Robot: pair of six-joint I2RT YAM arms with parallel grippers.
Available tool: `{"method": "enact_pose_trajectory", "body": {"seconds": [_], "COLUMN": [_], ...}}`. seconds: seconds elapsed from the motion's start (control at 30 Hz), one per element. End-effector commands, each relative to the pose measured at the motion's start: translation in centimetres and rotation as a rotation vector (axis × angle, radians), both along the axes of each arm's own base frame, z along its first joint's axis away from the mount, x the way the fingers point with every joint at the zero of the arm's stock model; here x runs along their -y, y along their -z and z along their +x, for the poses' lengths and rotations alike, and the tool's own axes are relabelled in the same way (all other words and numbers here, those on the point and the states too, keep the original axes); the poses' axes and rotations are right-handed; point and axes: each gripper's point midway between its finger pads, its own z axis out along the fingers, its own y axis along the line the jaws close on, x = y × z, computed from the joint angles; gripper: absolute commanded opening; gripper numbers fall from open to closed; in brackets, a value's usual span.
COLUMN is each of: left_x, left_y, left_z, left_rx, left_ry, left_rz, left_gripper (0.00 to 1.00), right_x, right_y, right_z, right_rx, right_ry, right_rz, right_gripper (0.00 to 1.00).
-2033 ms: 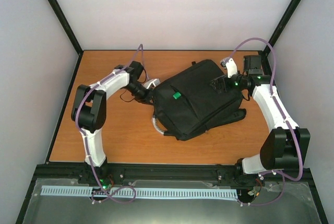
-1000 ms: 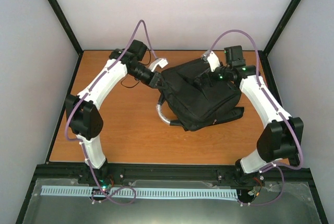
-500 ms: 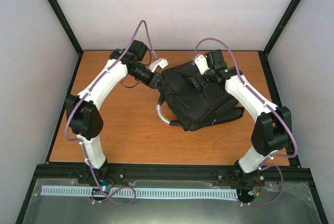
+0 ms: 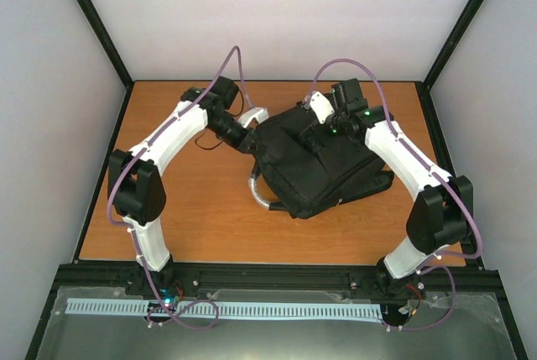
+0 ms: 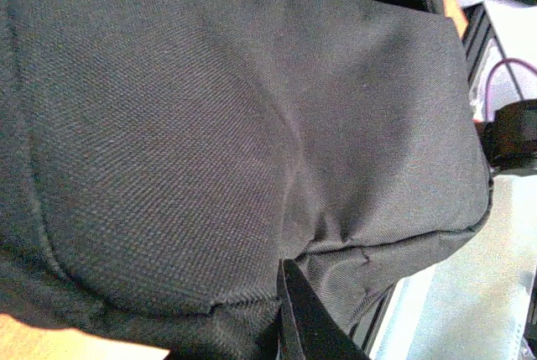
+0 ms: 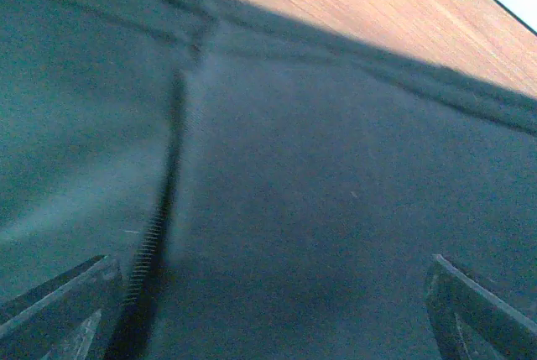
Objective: Pack the student bag
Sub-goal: Place the stationery in the student bag, then adjust the student bag at the center of the board.
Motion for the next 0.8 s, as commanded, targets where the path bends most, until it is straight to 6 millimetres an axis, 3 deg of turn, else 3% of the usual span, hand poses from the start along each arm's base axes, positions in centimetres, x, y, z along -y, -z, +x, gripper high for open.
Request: {"method": "enact_pose_trajectory", "body": {"seconds": [0.0,0.1,0.27,0.37,0.63,0.77], "left_x": [0.3,-0.1,-1.2,-1.9,-5.3,-7.3], "left_y": [-0.3,2.0,4.7,5.7,6.5,7.6], "left_z": [-0.2,-1.0,-1.9,-2.1,-0.1,1.8], "left_rx": [0.082,0.038,-0.018,-0.035,-0.099,-0.105], "left_ry": [0.043,0.062,0.054,0.047,-0.049,-0.097], "left_rz": [-0.038,-0.006,0.042,0.064,0.078,0.119], "left_gripper": [0.09,0.15,0.4,0.44,0.56,0.67], "right_x": [-3.3,-2.2,1.0,3.4,12.6,15.7], "right_y": [-5.5,-5.2,-3.1,-1.8,2.4,3.9], "right_z": [-3.5,-2.5,-2.0,-2.2,-3.1,-4.4], "right_rx": [-0.005,0.017,-0.043,-0.076,-0.115,-0.132], "right_ry": [-0.189,-0.118,0.016,0.093,0.381,0.468], "right_rz": [0.189,0.148,0.164,0.172,0.093,0.065], "right_gripper": [1.0,1.0,1.0,1.0,1.0,1.0]}}
